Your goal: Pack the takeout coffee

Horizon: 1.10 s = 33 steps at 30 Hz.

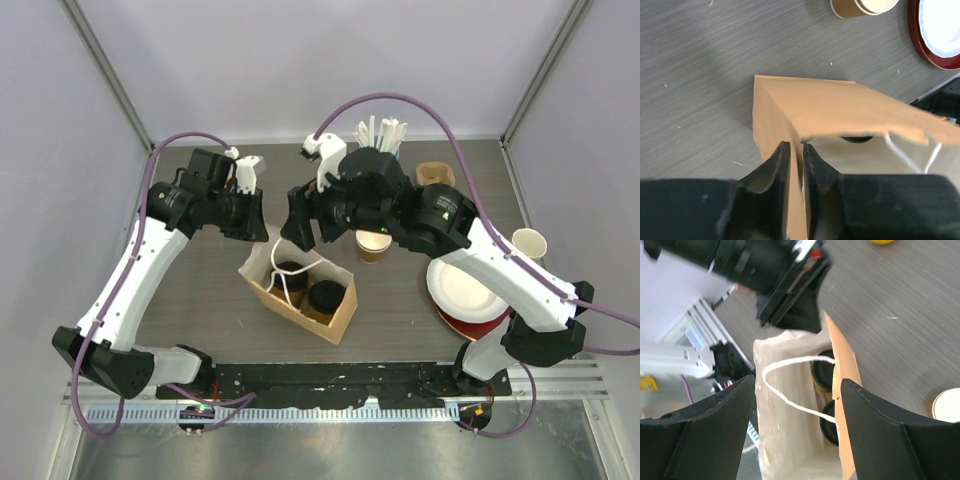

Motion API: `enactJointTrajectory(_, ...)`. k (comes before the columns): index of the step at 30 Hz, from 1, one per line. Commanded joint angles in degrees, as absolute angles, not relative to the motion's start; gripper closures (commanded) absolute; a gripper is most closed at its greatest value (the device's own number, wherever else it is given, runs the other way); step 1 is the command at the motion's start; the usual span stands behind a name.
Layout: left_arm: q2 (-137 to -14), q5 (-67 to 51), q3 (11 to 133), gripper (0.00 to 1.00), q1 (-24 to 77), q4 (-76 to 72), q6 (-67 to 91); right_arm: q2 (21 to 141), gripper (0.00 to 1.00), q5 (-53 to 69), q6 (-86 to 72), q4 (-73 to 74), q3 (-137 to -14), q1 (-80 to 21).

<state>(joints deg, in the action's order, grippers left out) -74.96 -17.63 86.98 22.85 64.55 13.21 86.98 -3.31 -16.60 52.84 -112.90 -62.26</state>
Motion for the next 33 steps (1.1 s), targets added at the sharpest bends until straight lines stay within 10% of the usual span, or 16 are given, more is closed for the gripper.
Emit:
enactJointTrajectory(1, -74.6, -16.4, 91.0, 0.76, 22.9, 63.0, 12.6, 83.8, 0.25, -4.6, -22.2, 45.2, -115.3, -55.6)
enactJointTrajectory(20, -73.2, -5.5, 99.4, 0.29, 21.5, 63.2, 3.2, 105.4, 0.33, -6.3, -0.2, 34.4, -113.6, -24.4)
enactJointTrajectory(33, -74.9, -9.0, 98.8, 0.27, 11.8, 63.8, 5.0, 117.4, 0.45, -7.6, 4.7, 29.4, -116.8, -22.8)
